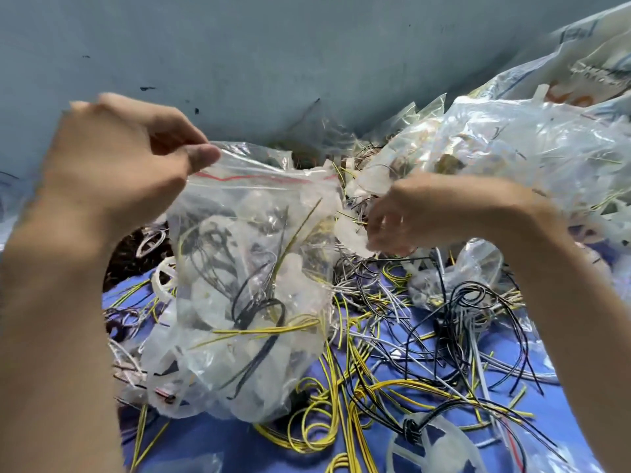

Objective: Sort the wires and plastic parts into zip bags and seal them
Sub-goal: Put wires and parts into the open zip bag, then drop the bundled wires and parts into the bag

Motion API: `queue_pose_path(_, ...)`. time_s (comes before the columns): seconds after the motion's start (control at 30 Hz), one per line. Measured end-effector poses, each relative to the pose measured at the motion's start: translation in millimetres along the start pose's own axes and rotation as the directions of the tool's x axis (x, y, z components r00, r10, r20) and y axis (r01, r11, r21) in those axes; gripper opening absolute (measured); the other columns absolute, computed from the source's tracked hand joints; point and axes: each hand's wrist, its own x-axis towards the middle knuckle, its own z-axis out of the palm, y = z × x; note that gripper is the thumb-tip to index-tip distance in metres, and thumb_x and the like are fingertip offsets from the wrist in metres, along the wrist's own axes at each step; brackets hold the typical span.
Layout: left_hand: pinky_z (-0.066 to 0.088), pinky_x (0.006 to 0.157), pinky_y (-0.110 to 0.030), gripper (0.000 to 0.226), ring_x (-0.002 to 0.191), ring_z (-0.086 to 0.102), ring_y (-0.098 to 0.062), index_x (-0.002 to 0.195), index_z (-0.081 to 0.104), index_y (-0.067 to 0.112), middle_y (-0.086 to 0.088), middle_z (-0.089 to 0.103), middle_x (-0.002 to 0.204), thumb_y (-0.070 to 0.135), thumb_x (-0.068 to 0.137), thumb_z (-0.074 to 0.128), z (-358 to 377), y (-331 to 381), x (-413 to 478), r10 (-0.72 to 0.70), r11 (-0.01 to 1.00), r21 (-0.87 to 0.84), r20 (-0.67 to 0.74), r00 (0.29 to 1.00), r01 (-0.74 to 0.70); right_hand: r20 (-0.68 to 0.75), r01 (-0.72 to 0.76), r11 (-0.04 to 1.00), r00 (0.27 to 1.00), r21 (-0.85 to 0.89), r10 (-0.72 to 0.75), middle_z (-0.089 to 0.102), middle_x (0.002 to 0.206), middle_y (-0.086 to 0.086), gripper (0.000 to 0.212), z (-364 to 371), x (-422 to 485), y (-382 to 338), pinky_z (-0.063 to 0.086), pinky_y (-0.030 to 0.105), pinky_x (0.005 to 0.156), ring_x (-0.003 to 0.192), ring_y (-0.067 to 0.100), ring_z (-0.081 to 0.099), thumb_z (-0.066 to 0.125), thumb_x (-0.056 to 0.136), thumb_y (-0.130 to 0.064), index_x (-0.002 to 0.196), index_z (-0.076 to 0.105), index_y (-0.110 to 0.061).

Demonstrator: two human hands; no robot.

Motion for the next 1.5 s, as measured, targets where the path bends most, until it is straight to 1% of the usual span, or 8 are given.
queue_pose_path(0.1,0.047,0.074,-0.026,0.010,0.073,0.060,-0.015,0.078,0.070,0.025,-0.006,0.070,0.077,0.034,0.080,0.073,-1,3,-1,-0.025,0.999,0.041,-0.011,1.000,0.025,0.194,-0.015,0.999,0.981,-0.043,0.023,0.067,0.059,-0.015,0.023,13,7,-5,0.042,0.020,0.056,0.055,-0.008,0.056,0.063,0.081,-0.055,0.086,0.068,-0.033)
queue_pose_path(0.27,0.029,0.057,0.007,0.010,0.059,0.050,0.022,0.073,0.066,0.031,0.010,0.064,0.068,0.034,0.079,0.073,3,15,-2,-0.025,0.999,0.037,0.002,1.000,0.025,0.302,-0.044,0.997,0.952,-0.059,0.059,0.062,0.061,-0.011,0.023,37,21,-12,0.045,0.018,0.052,0.044,0.003,0.060,0.065,0.083,-0.045,0.094,0.071,-0.026)
queue_pose_path(0.43,0.032,0.057,0.004,0.011,0.057,0.050,0.022,0.071,0.066,0.033,0.009,0.066,0.069,0.035,0.078,0.075,2,9,0,-0.024,1.000,0.006,0.024,0.999,0.024,0.440,-0.104,0.985,0.885,-0.134,0.154,0.068,0.084,0.000,0.030,52,28,-11,0.049,0.020,0.051,0.041,0.006,0.060,0.062,0.088,-0.039,0.105,0.067,-0.016)
queue_pose_path(0.67,0.035,0.057,-0.004,0.011,0.063,0.055,0.005,0.071,0.066,0.033,0.013,0.066,0.071,0.035,0.078,0.074,3,10,-1,-0.030,1.000,0.002,0.011,0.999,0.030,0.442,-0.071,0.984,0.887,-0.164,0.137,0.054,0.054,-0.012,0.017,61,33,-6,0.035,0.013,0.041,0.046,0.007,0.054,0.066,0.087,-0.031,0.101,0.066,-0.023)
queue_pose_path(0.87,0.030,0.055,0.006,0.012,0.058,0.054,0.011,0.070,0.065,0.034,0.015,0.064,0.068,0.035,0.078,0.074,4,11,0,-0.027,1.000,0.001,0.028,0.999,0.027,0.338,0.011,0.975,0.939,-0.222,0.066,0.054,0.082,-0.002,0.019,64,33,-9,0.031,0.020,0.043,0.067,0.016,0.051,0.065,0.085,-0.016,0.104,0.064,-0.017)
queue_pose_path(1.1,0.027,0.058,0.009,0.015,0.059,0.047,0.026,0.068,0.062,0.036,0.019,0.061,0.067,0.036,0.079,0.074,5,15,-2,-0.011,1.000,0.013,0.020,1.000,0.011,0.274,0.038,0.996,0.962,-0.086,-0.013,0.054,0.083,-0.006,0.020,58,32,-8,0.036,0.023,0.049,0.065,0.010,0.046,0.050,0.084,-0.004,0.096,0.055,-0.019)
queue_pose_path(1.3,0.030,0.057,0.007,0.015,0.057,0.050,0.022,0.067,0.065,0.033,0.009,0.067,0.070,0.035,0.078,0.074,6,9,-2,-0.041,0.999,0.019,0.049,0.998,0.040,-0.080,0.130,0.940,0.991,0.316,-0.110,0.063,0.064,-0.012,0.025,14,14,11,0.043,0.012,0.053,0.058,-0.007,0.057,0.064,0.079,-0.003,0.073,0.059,-0.026)
queue_pose_path(1.5,0.032,0.055,0.001,0.018,0.061,0.056,0.006,0.065,0.062,0.034,0.014,0.065,0.070,0.036,0.078,0.074,4,12,-3,-0.058,0.996,0.064,0.050,0.997,0.055,-0.462,0.294,0.814,0.886,0.501,-0.036,0.068,0.073,-0.002,0.014,-5,3,15,0.054,0.029,0.062,0.059,0.012,0.067,0.072,0.079,-0.002,0.084,0.066,-0.014)
